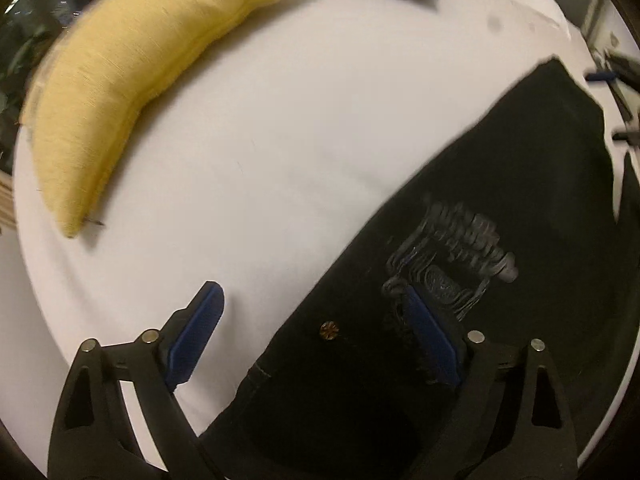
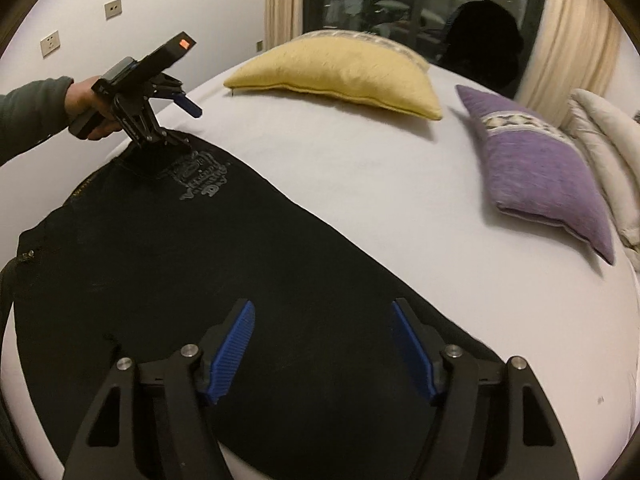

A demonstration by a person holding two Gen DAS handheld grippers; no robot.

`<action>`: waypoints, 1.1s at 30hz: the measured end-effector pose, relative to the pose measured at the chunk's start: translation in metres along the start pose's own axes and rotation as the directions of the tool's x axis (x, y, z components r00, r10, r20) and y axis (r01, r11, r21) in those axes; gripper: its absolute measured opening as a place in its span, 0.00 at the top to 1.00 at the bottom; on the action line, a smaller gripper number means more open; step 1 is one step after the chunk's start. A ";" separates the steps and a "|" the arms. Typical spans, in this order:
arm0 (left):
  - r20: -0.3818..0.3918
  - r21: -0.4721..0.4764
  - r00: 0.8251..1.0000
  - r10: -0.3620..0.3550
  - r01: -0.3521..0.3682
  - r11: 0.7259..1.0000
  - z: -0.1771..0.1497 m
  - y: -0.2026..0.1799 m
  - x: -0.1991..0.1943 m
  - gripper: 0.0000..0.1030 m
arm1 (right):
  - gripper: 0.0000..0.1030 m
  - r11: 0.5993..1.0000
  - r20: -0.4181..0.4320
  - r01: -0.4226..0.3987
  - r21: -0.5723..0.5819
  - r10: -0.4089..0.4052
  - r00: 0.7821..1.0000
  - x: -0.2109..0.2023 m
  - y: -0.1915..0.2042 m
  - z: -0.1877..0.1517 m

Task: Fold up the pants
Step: 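Grasp the jeans waistband with the left tool while the right tool grasps the other waistband corner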

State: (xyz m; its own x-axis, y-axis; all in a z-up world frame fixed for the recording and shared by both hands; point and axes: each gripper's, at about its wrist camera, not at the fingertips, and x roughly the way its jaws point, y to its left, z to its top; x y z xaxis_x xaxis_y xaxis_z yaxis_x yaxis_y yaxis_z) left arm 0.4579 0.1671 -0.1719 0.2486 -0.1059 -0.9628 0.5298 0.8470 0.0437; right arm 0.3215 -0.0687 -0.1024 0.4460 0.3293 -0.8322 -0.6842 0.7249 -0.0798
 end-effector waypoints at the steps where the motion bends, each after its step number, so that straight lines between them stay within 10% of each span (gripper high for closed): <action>1: -0.014 0.000 1.000 -0.003 0.003 1.000 -0.001 0.004 0.006 0.12 | 0.30 1.000 -0.005 -0.009 -0.004 0.009 1.000 0.004 -0.003 0.000; 11: -0.045 -0.015 0.997 -0.058 0.058 0.998 -0.010 0.020 0.020 0.22 | 0.33 0.998 -0.057 -0.036 -0.053 0.033 0.998 0.044 -0.025 0.027; 13: -0.037 -0.018 0.997 -0.065 0.064 0.998 -0.011 0.018 0.021 0.37 | 0.38 0.998 -0.092 -0.028 -0.064 0.022 0.996 0.057 -0.030 0.034; 15: -0.011 -0.027 0.997 -0.080 0.079 0.996 -0.012 0.015 0.019 0.85 | 0.46 0.997 -0.130 -0.031 -0.074 0.022 0.991 0.071 -0.036 0.039; 16: -0.005 -0.040 0.997 -0.083 0.082 0.996 -0.011 0.016 0.018 0.88 | 0.48 0.996 -0.150 -0.027 -0.080 0.015 0.989 0.077 -0.038 0.041; 33: 0.176 0.007 0.984 0.004 -0.005 1.000 -0.033 -0.006 -0.023 0.93 | 0.64 0.978 -0.266 -0.061 -0.199 0.006 0.964 0.122 -0.029 0.060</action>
State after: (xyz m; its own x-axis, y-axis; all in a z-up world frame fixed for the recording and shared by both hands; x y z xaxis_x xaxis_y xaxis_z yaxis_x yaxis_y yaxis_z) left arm 0.4219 0.1816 -0.1589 0.3897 -0.1928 -0.9005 0.5345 0.8437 0.0506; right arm 0.4305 -0.0129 -0.1685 0.2723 0.1607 -0.9487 -0.8111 0.5687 -0.1364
